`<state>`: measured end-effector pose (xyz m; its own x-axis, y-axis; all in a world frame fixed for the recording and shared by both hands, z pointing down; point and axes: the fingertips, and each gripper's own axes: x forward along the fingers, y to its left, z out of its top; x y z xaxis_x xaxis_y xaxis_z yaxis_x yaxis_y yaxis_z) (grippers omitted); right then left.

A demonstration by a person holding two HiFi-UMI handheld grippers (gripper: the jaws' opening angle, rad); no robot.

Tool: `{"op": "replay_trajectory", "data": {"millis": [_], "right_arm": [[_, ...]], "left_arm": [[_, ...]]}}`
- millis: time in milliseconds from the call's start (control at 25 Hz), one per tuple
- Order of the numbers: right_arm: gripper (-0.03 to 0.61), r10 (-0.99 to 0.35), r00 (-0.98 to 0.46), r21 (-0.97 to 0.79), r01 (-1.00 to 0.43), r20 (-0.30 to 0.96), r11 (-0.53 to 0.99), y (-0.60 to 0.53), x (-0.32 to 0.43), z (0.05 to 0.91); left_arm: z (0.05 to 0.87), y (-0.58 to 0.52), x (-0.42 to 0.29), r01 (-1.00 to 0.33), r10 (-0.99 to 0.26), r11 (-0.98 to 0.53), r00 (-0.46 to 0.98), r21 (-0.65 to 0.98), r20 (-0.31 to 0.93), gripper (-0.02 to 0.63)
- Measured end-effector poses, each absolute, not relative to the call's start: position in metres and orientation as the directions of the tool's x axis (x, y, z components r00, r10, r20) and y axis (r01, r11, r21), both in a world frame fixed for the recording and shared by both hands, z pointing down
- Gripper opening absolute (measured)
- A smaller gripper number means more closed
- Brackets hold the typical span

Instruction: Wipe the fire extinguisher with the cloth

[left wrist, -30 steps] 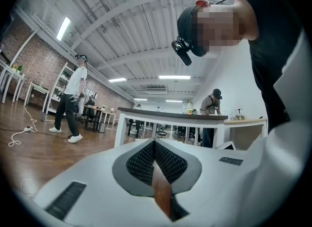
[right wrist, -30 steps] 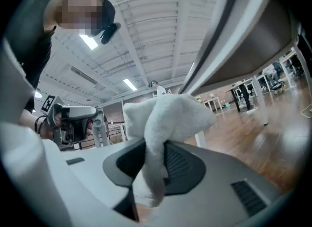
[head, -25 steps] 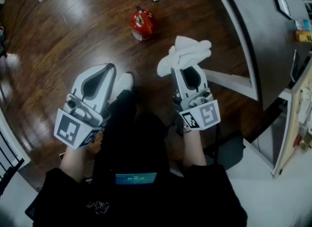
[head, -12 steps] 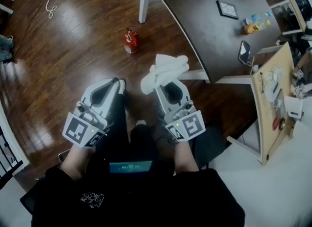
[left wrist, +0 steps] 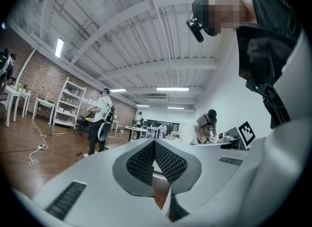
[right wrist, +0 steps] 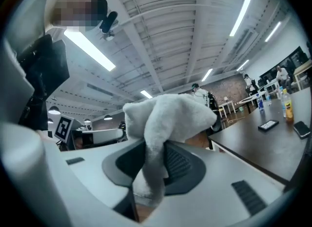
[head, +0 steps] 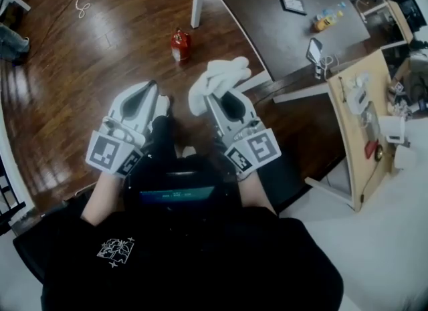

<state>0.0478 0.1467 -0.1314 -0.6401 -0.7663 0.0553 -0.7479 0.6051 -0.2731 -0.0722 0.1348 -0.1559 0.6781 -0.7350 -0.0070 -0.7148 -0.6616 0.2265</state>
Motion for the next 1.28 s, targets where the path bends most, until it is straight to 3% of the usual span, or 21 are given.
{"op": "replay_trajectory", "data": {"millis": [320, 680, 1280], "right_arm": [[0.124, -0.752, -0.657, -0.271, -0.735, 0.053, 0.622, 0.183, 0.042, -0.148], [0.124, -0.767, -0.641, -0.245, -0.75, 0.039, 0.614, 0.202, -0.016, -0.172], [0.126, -0.782, -0.622, -0.271, -0.759, 0.037, 0.592, 0.217, -0.024, -0.185]], "left_arm": [[-0.175, 0.182, -0.085, -0.754, -0.774, -0.619, 0.633, 0.22, -0.006, 0.0], [-0.198, 0.199, -0.154, -0.745, -0.772, -0.63, 0.631, 0.218, -0.073, 0.0], [-0.212, 0.204, -0.141, -0.706, -0.732, -0.672, 0.679, 0.223, -0.057, 0.0]]}}
